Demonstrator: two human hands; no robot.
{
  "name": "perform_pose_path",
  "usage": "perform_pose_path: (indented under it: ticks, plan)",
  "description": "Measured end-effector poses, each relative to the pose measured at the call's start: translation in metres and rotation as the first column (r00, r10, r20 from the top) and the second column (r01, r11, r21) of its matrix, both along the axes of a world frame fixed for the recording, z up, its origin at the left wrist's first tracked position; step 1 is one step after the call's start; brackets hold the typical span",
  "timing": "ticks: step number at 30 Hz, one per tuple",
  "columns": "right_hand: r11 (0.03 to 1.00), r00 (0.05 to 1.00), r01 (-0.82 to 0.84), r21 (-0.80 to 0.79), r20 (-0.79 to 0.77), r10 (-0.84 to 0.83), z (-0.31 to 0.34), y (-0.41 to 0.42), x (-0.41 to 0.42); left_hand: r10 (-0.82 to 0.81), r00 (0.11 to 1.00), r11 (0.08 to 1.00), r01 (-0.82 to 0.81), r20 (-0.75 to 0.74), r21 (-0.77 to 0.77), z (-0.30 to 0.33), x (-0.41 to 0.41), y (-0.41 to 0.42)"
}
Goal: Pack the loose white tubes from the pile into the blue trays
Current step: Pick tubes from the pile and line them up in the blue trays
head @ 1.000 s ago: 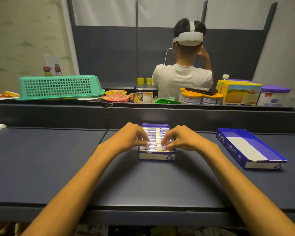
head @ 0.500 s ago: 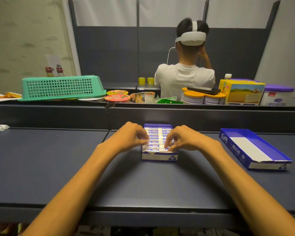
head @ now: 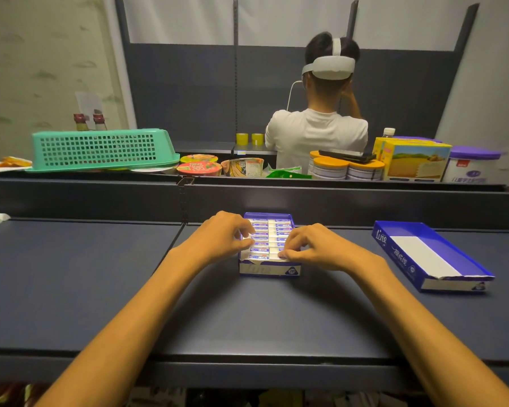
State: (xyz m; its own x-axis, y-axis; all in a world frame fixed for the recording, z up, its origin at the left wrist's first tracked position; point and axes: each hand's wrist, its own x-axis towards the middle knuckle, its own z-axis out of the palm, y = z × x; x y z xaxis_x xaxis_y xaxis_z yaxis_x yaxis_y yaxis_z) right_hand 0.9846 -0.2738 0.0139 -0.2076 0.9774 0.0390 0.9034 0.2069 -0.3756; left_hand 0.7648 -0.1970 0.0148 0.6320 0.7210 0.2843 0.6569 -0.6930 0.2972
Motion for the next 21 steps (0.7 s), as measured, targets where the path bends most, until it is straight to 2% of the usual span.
perform_pose_path:
  ticks: [6, 10, 13, 18, 21]
  plan:
    - [1.000, 1.000, -0.007, 0.001, 0.017, 0.007, 0.003, -0.002, -0.001, 0.034, 0.999, 0.999, -0.033, -0.020, 0.019, 0.002, -0.005, -0.006]
    - [0.986, 0.998, 0.051, 0.156, -0.052, -0.044, 0.004, -0.006, -0.002, 0.095, 0.995, 0.995, -0.094, -0.015, 0.044, 0.007, -0.019, -0.012]
    - [0.974, 0.999, 0.046, 0.222, 0.001, -0.048, 0.004, -0.006, -0.015, 0.179, 0.983, 0.980, -0.175, -0.041, 0.098, 0.008, -0.037, -0.017]
    - [0.959, 0.993, -0.068, 0.276, 0.113, 0.038, 0.005, 0.003, -0.063, 0.339, 0.928, 0.936, -0.316, -0.153, 0.154, 0.005, -0.085, -0.034]
    - [0.940, 0.980, -0.137, 0.314, 0.179, 0.084, 0.003, 0.008, -0.095, 0.410, 0.897, 0.907, -0.381, -0.163, 0.181, 0.004, -0.119, -0.046]
